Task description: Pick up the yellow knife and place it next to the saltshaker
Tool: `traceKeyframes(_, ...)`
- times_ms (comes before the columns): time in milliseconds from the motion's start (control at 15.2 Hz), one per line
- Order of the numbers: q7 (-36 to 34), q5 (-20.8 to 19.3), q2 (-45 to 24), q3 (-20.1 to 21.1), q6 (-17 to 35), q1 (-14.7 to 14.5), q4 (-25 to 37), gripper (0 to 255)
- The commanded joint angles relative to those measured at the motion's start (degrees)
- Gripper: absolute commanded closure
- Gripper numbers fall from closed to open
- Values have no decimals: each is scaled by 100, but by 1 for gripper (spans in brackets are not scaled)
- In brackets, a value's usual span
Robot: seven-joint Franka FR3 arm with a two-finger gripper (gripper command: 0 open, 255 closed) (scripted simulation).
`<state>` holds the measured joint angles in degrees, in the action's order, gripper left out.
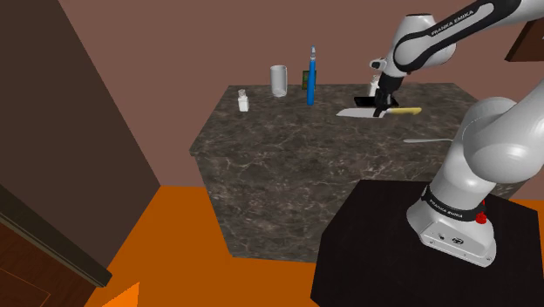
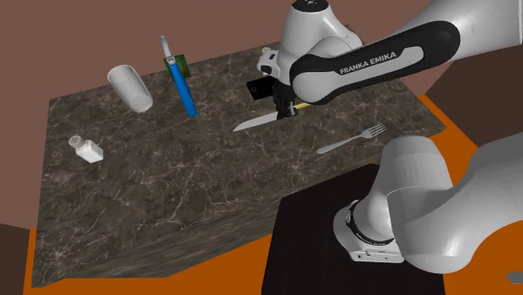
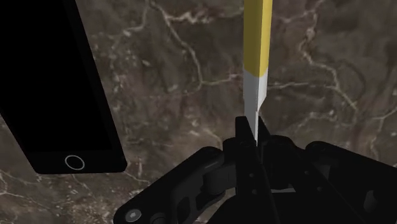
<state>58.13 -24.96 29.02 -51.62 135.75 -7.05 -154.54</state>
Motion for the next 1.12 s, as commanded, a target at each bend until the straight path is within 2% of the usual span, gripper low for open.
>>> traceKeyframes(0, -44, -9, 136, 118, -191, 60, 50, 255)
traceKeyframes(1056, -178, 173, 934, 876, -1710, 273, 758, 255)
